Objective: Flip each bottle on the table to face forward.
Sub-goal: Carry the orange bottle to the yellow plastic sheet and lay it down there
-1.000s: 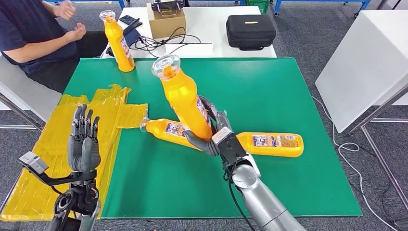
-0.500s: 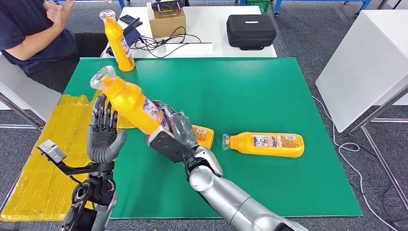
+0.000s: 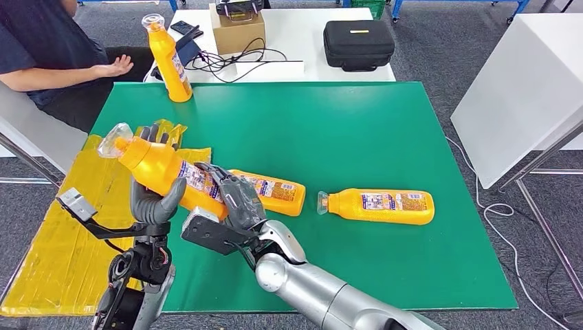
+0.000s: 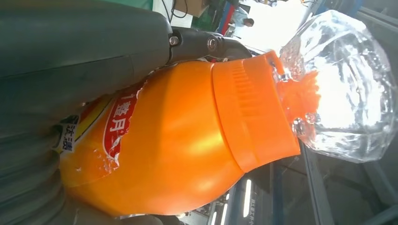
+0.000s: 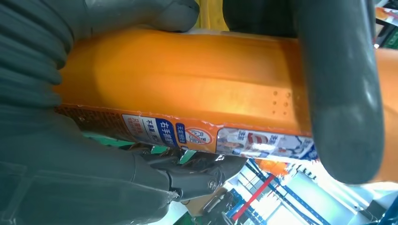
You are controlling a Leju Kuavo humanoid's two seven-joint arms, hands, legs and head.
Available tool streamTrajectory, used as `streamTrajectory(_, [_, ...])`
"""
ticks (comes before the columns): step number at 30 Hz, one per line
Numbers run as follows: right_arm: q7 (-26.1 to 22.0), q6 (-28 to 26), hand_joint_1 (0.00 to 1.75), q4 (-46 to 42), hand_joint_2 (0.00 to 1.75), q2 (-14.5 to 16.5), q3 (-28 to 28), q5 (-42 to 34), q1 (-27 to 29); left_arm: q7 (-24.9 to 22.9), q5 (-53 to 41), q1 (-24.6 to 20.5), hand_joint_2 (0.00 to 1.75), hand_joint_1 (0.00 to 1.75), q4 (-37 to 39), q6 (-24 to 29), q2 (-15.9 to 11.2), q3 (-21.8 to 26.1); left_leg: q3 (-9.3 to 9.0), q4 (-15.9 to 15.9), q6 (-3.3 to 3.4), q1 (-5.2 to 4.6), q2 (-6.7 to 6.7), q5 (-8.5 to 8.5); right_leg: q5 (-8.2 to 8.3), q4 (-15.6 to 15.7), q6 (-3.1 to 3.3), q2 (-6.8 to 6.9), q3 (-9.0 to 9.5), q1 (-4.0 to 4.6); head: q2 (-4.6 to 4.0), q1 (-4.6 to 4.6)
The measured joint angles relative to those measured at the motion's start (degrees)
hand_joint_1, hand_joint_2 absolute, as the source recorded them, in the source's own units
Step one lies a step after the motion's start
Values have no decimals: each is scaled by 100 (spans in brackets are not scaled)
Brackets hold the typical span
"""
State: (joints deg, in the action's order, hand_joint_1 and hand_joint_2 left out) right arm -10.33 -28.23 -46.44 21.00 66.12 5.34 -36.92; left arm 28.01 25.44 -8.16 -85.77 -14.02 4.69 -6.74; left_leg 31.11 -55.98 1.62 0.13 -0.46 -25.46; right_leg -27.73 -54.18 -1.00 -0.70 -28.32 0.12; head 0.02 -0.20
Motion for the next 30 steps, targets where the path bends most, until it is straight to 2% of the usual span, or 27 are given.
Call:
streamTrajectory(16, [211,-73,175,97,175,0,139,243,-23,-196,263,-33,175,3,90,-113,51,-4,0,0,0,0,1,0,0,0,0,0,-1,-1,0,0])
streamTrajectory(17, [224,-103,175,110,175,0,143,254,-23,-199,289,-54,175,41,132,-138,61,-8,0,0,0,0,0,0,0,0,0,0,-1,-1,0,0])
streamTrajectory(20, [247,-149,175,146,175,0,156,221,-31,-144,413,-114,175,169,261,-228,74,-17,2,0,0,0,1,0,0,0,0,-1,0,-1,0,1])
streamTrajectory(21, [264,-151,175,151,175,0,175,182,-40,-99,488,-119,175,175,291,-274,69,-10,3,0,0,0,1,0,0,-1,0,-1,0,0,0,1])
streamTrajectory(30, [363,-112,175,119,175,14,429,-121,-119,30,779,-27,175,175,289,-517,-9,201,5,0,0,0,1,0,0,-3,0,-2,0,3,0,-1])
